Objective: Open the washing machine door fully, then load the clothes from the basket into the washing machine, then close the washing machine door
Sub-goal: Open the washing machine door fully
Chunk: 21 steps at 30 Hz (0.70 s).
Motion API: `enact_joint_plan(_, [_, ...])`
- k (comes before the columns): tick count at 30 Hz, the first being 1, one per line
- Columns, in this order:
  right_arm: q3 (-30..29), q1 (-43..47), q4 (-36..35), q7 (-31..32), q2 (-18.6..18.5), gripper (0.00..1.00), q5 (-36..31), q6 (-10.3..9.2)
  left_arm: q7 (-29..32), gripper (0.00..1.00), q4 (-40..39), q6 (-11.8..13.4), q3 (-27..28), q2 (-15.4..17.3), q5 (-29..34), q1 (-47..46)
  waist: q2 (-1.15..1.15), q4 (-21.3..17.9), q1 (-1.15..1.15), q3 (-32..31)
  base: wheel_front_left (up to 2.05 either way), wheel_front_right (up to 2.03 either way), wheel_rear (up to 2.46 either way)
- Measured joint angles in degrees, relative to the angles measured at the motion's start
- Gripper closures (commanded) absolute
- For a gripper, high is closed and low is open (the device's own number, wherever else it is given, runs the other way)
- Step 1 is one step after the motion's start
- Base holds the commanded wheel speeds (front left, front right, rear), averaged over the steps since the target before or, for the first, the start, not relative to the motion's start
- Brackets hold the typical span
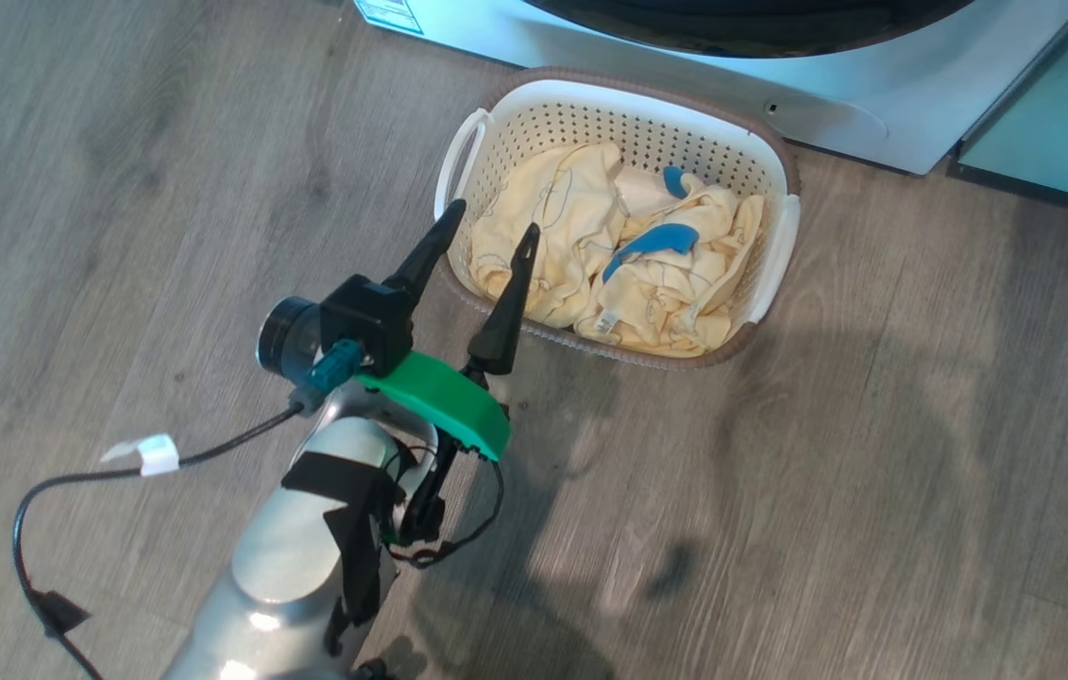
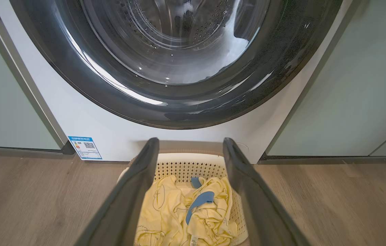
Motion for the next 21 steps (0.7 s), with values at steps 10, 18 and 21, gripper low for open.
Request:
enact_joint_plan(10, [0.78, -0.09, -0.04, -0.16, -0.63, 1.00, -0.36, 0.00, 0.00, 0.00, 0.31, 0.51, -1.04, -0.08, -0.92, -0.13, 0.00, 0.72, 0.00, 0.26, 0.00, 0.00, 0.00])
enact_joint_plan(18, [1.54, -0.16, 0.04, -1.29, -0.89, 1.00, -1.01, 0.00, -0.01, 0.00, 0.27, 0.53, -1.53, -0.08, -0.99, -0.23, 0.00, 1.11, 0.00, 0.61, 0.00, 0.00, 0.00])
enact_joint_plan(21, [1.78, -0.43, 0.48, -1.65, -1.22, 1.00, -1.22, 0.00, 0.00, 0.00, 0.27, 0.58, -2.02, -0.08, -0.99, -0.33, 0.00, 1.38, 0.00, 0.90, 0.00, 0.00, 0.00])
